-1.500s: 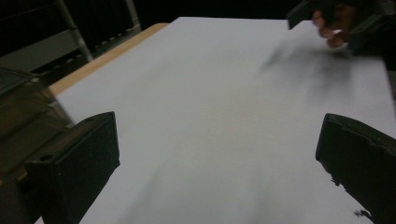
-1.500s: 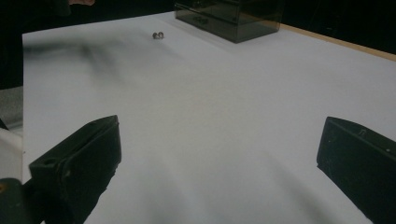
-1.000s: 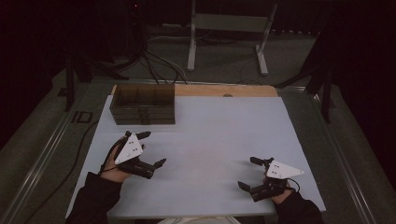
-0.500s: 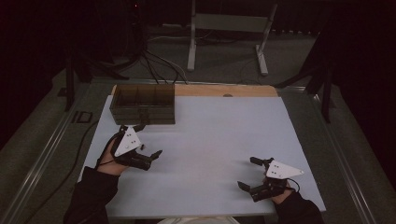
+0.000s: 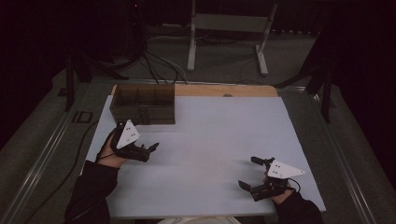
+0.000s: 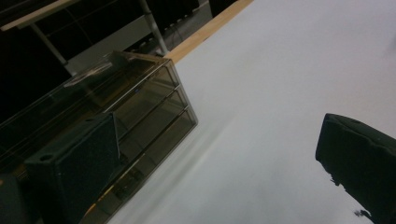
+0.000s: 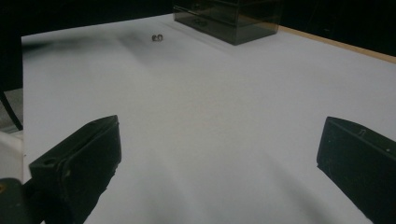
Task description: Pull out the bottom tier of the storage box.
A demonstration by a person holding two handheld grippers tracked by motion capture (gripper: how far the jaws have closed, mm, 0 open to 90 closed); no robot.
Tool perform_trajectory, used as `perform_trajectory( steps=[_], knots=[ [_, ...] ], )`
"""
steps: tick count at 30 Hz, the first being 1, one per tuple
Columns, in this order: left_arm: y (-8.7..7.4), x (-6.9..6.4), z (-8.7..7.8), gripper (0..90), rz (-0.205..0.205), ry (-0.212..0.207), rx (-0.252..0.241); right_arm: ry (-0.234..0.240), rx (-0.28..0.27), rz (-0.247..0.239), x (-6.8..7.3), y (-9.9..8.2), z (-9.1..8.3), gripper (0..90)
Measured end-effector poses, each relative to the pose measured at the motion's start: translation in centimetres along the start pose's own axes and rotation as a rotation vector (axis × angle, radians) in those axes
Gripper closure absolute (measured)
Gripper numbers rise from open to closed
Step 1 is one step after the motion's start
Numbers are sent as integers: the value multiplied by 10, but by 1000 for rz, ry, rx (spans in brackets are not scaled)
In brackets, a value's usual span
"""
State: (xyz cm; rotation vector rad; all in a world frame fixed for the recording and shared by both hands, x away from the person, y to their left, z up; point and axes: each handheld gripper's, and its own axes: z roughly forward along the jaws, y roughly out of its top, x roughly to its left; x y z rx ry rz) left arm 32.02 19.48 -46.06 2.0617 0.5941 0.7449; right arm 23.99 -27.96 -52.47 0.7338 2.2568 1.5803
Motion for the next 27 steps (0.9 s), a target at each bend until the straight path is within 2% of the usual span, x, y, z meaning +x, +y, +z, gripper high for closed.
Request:
perform_trajectory(
  steps=[6,11,16,23,26,27],
  knots=[
    [-4,7,8,9,8,17,21,-5,2,1,-1,0,0,0],
    [-7,11,16,9,47,42,43,-9,-4,9,-2,0,-1,0],
    [-11,14,23,9,46,50,62,-5,-2,17,-2,0,-1,0],
    [-17,15,33,9,89,70,109,-7,0,13,-2,0,-1,0],
    [-19,16,35,9,108,87,122,-5,1,15,-2,0,-1,0],
    [-19,16,36,9,113,104,131,-4,-1,16,-2,0,-1,0]
  ],
)
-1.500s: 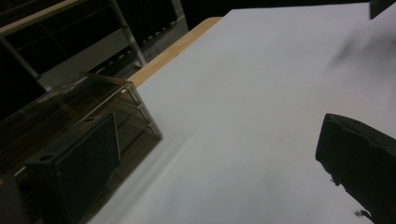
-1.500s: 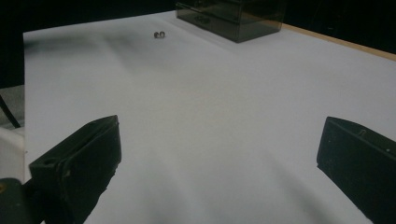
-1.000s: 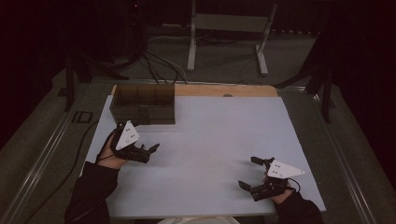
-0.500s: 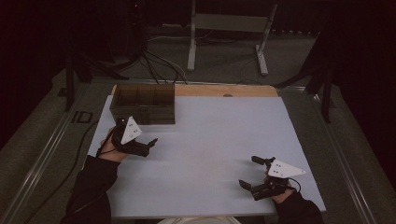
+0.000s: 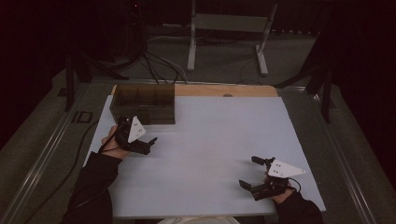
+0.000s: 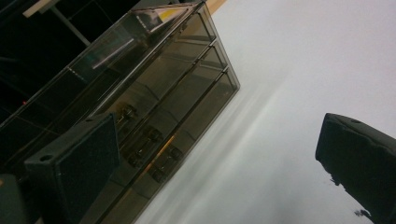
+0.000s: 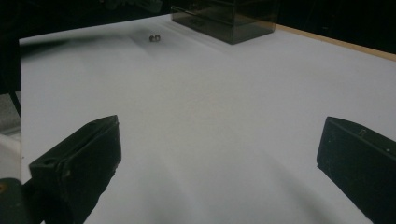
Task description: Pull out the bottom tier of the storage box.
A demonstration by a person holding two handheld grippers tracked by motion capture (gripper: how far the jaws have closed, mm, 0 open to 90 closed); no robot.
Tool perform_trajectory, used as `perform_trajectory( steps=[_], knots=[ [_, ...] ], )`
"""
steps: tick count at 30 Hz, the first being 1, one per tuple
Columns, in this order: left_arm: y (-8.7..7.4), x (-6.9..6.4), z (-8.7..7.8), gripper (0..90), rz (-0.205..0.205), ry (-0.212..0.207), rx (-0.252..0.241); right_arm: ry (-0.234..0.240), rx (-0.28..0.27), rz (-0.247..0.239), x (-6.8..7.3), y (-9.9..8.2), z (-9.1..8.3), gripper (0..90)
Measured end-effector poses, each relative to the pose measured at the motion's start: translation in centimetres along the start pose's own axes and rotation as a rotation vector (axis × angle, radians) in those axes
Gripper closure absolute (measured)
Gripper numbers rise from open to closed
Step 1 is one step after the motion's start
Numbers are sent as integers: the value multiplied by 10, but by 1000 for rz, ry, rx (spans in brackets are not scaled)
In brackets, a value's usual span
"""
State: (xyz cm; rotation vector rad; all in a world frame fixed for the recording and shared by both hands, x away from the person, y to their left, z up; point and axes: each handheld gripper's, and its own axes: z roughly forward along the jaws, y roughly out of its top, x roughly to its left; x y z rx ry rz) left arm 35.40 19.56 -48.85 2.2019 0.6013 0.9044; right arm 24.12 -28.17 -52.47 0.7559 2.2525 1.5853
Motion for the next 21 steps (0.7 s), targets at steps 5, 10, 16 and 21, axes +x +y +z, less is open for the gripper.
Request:
perform_trajectory(
  steps=[5,10,16,21],
  knots=[
    [0,-1,4,9,61,75,46,-3,4,2,0,0,0,0],
    [3,-2,9,52,87,85,93,-4,2,5,-1,-1,0,0],
    [4,-10,19,65,185,134,133,-5,1,11,-1,-1,0,0],
    [1,-18,24,145,278,225,128,-7,-4,4,-1,0,0,0]
  ],
)
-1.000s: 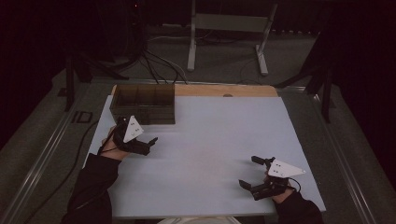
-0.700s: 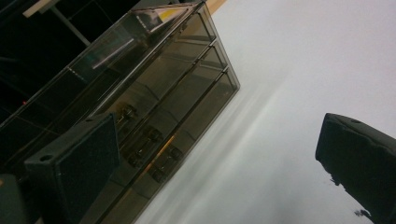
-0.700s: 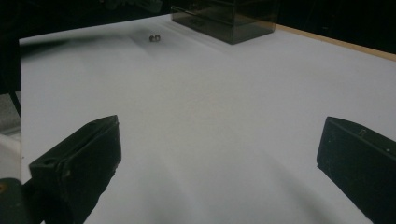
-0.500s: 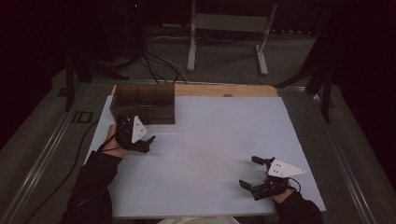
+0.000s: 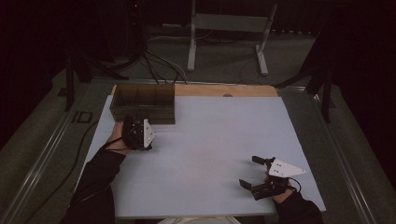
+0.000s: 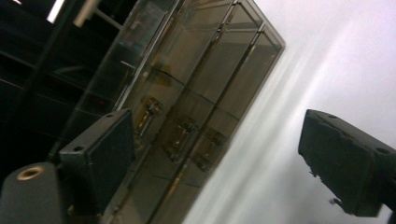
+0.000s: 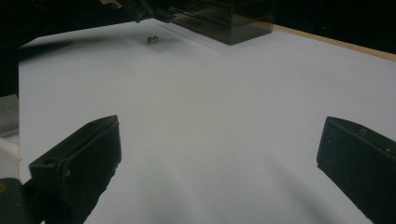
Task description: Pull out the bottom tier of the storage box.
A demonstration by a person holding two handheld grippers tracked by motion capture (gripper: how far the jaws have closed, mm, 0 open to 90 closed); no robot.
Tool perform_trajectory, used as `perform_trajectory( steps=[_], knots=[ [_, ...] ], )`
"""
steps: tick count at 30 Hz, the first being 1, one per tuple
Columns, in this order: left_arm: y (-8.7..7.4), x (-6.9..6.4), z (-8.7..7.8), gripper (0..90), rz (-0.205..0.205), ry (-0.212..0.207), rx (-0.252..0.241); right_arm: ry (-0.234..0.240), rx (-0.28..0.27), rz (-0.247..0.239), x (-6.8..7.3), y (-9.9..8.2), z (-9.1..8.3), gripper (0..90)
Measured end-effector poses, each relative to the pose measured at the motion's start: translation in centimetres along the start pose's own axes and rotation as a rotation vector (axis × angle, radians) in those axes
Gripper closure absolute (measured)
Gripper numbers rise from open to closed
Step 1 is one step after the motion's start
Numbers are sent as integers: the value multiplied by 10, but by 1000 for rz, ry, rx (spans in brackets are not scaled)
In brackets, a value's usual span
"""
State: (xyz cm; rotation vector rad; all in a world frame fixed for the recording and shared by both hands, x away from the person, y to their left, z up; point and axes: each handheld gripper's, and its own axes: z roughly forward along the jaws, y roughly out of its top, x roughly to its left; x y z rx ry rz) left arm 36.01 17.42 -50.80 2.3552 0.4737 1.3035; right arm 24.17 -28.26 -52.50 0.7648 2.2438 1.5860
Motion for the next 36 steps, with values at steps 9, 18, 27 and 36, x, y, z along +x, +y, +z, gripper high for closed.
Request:
perform_trajectory(
  steps=[9,18,27,36],
  knots=[
    [-2,-14,7,343,162,44,47,3,-5,6,0,0,0,0],
    [-4,-29,19,466,340,110,144,-4,-14,6,0,1,-2,0],
    [-4,-36,28,594,447,122,202,-5,-16,13,-1,1,-2,0],
    [-4,-41,38,688,524,170,258,-4,-14,16,-1,0,-3,0]
  ],
)
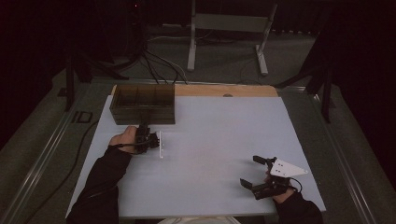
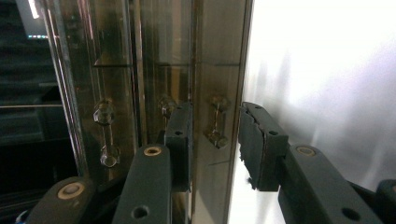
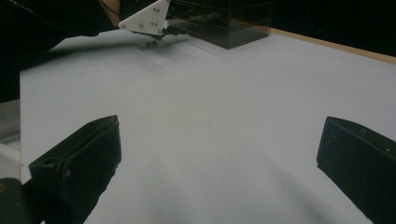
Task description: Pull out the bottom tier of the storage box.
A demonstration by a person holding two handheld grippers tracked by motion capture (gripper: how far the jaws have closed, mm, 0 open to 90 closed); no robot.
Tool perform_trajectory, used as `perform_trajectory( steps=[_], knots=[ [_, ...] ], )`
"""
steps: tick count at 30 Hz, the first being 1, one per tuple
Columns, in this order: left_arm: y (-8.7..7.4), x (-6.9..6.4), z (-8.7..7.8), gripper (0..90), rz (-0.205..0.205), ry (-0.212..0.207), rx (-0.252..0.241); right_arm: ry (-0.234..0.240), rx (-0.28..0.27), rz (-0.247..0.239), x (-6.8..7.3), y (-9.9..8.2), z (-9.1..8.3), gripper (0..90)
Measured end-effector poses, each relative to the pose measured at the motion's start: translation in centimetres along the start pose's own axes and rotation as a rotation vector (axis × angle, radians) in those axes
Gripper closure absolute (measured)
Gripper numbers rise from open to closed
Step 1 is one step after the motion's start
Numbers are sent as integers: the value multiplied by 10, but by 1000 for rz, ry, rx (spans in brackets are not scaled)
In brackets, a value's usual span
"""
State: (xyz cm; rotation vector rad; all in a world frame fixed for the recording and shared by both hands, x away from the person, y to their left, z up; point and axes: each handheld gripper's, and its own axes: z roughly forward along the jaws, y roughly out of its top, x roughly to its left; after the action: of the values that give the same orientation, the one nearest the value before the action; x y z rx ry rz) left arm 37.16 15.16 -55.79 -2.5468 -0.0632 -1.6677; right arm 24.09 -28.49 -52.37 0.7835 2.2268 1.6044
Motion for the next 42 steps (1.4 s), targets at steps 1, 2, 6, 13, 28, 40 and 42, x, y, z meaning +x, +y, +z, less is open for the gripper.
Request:
perform_trajectory(
  steps=[1,2,6,13,28,40,42],
  knots=[
    [0,0,0,690,0,0,0,0,0,0,0,0,0,0],
    [1,-1,2,690,20,4,26,0,0,0,0,0,0,0],
    [3,-2,6,708,21,11,38,0,-3,2,0,0,0,0],
    [5,-3,11,746,24,-7,44,-1,-3,1,0,0,-1,0],
    [8,-6,21,808,27,-4,51,10,-3,6,0,0,-1,0],
    [9,-5,21,816,-4,3,59,6,-5,6,0,0,-1,0],
    [10,-4,19,820,-9,-1,66,6,0,4,0,0,-1,0]
  ],
)
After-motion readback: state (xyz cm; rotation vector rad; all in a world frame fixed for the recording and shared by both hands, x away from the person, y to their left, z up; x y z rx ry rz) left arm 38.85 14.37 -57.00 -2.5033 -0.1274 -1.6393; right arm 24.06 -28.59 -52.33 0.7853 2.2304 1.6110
